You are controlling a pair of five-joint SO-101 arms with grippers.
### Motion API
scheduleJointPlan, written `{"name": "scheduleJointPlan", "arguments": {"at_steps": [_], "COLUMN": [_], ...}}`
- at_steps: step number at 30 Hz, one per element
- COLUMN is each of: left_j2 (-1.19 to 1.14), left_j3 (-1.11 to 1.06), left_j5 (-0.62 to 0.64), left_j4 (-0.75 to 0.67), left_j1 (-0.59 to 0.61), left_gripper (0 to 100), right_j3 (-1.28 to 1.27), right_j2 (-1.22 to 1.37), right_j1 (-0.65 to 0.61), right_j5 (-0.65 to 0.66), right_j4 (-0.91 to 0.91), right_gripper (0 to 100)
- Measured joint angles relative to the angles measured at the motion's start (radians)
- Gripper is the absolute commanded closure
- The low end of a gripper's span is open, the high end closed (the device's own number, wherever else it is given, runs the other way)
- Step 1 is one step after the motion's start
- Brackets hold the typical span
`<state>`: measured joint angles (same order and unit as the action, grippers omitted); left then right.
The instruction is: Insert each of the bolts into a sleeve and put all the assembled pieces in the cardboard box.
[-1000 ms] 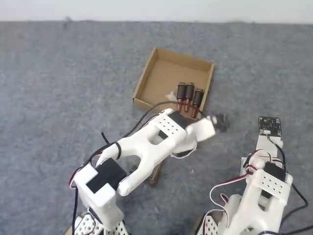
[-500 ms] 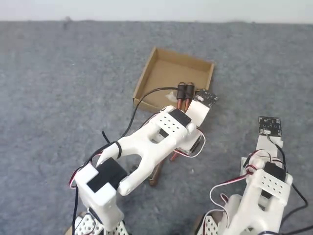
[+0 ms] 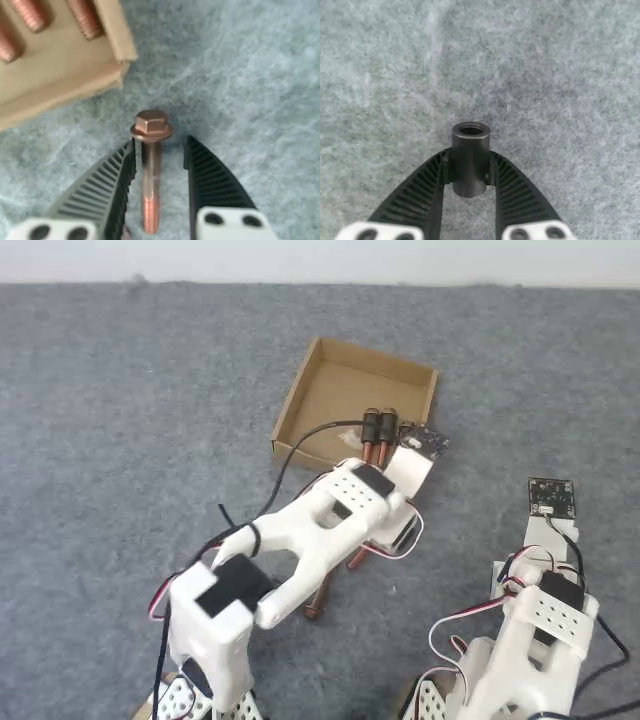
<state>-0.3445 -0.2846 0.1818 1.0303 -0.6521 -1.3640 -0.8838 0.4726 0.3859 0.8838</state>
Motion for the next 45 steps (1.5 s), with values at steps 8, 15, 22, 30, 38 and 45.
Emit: {"name": "scheduleJointPlan", "arguments": {"at_steps": [8,15,22,30,38,45], "left_j2": [-0.107,-0.109,-0.109,0.152,0.525,0.686], "left_j3": [0.157,0.16,0.16,-0.032,-0.315,-0.419], "left_j5": [-0.023,-0.021,-0.021,-0.021,-0.021,-0.02], "left_j4": [0.106,0.106,0.109,0.046,-0.115,-0.195], "left_j1": [-0.005,-0.005,0.006,0.084,0.176,0.288], "left_gripper": [96,99,99,99,99,99], "right_j3": [0.0,0.0,-0.014,-0.017,-0.026,-0.026], "right_j2": [0.0,0.0,-0.002,-0.002,-0.002,-0.002], "right_j1": [0.0,0.0,0.0,-0.002,-0.028,-0.031], "right_j5": [0.0,0.0,0.0,0.0,0.0,0.0], "right_j4": [0.0,0.0,-0.018,-0.02,-0.037,-0.037], "right_gripper": [99.1,99.1,99.1,99.1,99.1,99.1]}}
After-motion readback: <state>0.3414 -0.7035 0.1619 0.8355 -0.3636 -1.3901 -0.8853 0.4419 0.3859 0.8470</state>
